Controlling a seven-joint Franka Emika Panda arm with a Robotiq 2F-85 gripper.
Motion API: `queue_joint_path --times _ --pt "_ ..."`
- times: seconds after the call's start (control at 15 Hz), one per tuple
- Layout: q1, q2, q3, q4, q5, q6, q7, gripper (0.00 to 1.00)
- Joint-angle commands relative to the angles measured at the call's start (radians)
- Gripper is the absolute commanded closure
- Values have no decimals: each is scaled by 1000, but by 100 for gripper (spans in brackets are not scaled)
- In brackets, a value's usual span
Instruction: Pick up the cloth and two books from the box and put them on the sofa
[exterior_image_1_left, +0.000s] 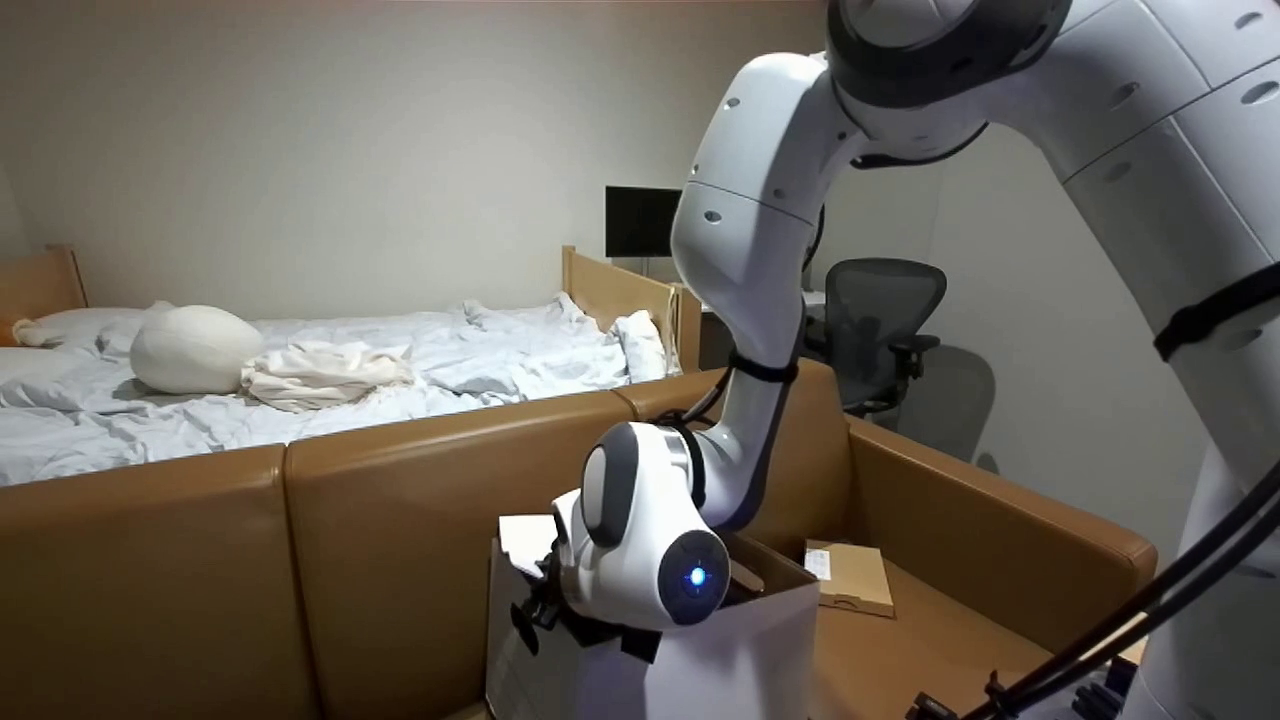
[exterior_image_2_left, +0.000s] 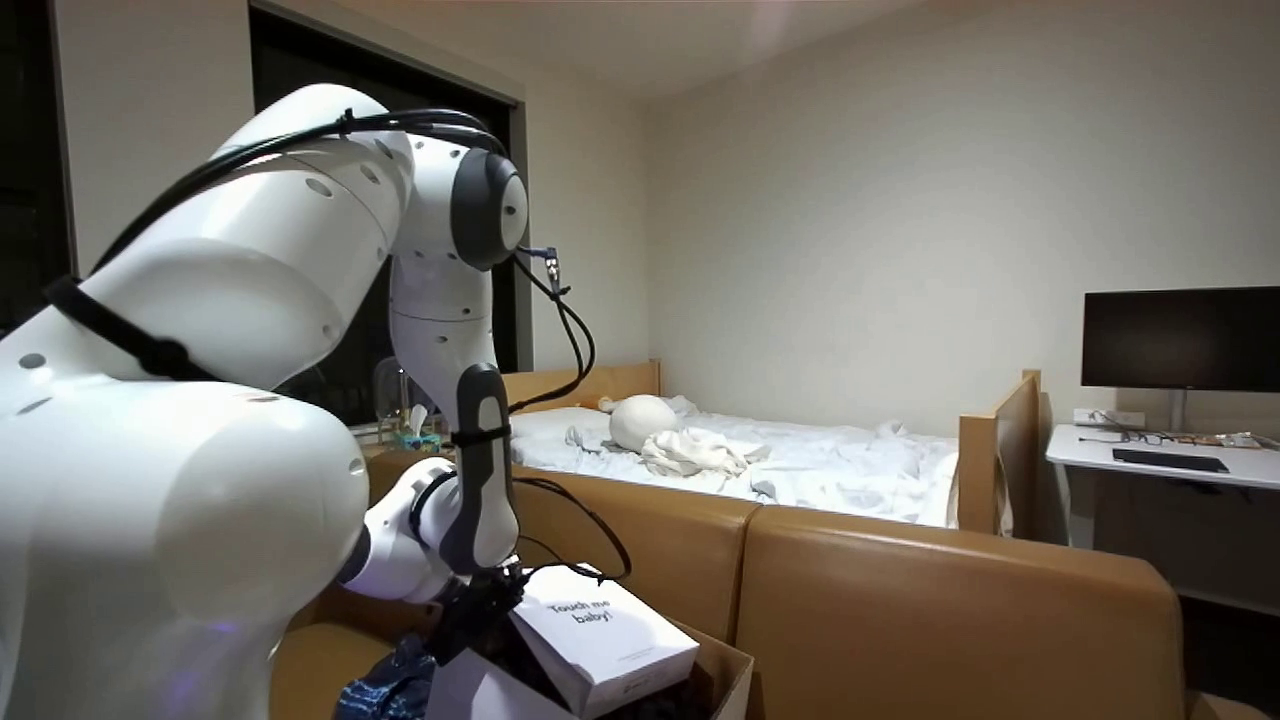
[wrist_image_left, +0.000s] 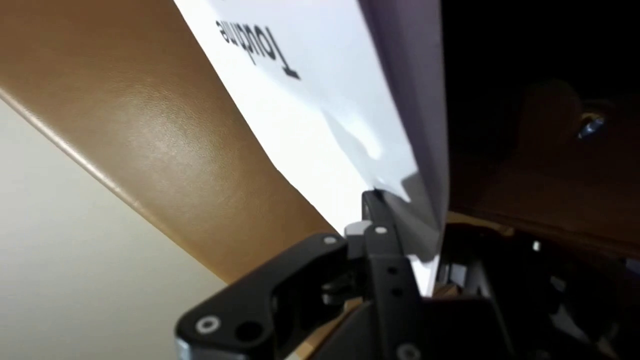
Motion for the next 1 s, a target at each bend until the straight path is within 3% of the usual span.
queue_joint_path --times 0.0,0.4,0.67,0.93 --pt "-43 -44 17 -6 50 34 -83 98" --pt "-63 -114 11 0 273 162 -279 98" --pt "-80 -159 -12 24 516 225 -479 98" --pt "-95 -186 -38 82 744 217 -637 98"
